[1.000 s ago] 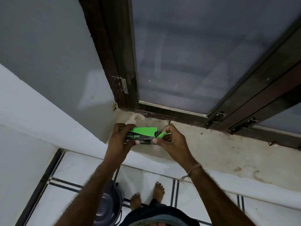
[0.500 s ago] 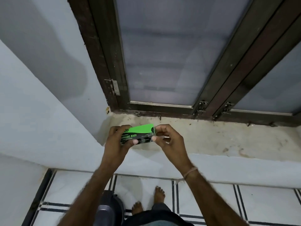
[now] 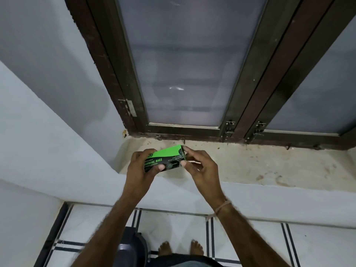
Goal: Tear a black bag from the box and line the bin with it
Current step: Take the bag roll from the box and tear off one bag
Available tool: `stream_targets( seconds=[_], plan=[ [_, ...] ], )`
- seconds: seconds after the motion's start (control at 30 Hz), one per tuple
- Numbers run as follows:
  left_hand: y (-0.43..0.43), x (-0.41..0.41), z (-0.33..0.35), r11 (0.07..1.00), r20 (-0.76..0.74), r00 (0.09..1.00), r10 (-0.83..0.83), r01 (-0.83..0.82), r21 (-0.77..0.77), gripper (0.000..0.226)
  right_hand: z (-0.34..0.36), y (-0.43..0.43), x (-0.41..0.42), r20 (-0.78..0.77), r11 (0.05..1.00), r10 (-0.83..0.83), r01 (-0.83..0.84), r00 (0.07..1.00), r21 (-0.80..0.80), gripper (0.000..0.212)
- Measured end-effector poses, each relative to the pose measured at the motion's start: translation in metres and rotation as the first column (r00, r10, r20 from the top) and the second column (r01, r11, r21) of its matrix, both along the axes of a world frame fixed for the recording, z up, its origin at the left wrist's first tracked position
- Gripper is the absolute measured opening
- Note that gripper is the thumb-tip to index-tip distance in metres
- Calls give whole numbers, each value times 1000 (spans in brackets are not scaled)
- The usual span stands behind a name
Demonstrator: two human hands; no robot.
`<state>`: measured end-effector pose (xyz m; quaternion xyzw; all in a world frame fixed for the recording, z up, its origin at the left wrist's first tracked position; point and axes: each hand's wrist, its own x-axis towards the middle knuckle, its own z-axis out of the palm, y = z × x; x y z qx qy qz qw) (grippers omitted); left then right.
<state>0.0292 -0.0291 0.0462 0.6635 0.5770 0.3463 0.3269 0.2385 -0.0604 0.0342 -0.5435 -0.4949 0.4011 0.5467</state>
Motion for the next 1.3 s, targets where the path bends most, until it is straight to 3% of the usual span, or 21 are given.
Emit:
stream_targets(
  seconds=[0.13,0.37,0.5,0.6,0.77,0.93,1.1,1.2,1.3],
  plan=[
    [0,11,7,1000,-39,999,-12,12,4,58,6,6,18,8,996,71,-70,997,-47,47],
    [-4,20,15,1000,-55,998,21,-20,9,59,10,14,34,29,983,181,-180,983,-24,37],
    [-2,16,20,999,-71,997,33,-33,11,54,2,15,38,30,987,160,-160,987,-25,22],
    [1,16,30,999,-150,989,13,-6,47,48,1,13,37,-107,980,190,-195,976,-41,26],
    [7,30,55,990,-429,903,-18,77,119,52,7,18,31,-468,929,97,-249,879,-274,55],
    [13,52,81,983,-655,754,-35,144,113,61,9,26,25,-596,858,34,-329,802,-394,60],
    [18,31,72,983,-543,839,-17,113,144,60,0,29,31,-638,877,-6,-303,770,-373,42],
    [27,10,44,994,-412,911,15,32,108,53,-8,29,41,-562,920,-83,-153,823,-361,35],
    [37,-3,6,997,-363,928,81,-73,34,50,-15,24,55,-465,932,-163,-18,870,-361,27]
  ],
)
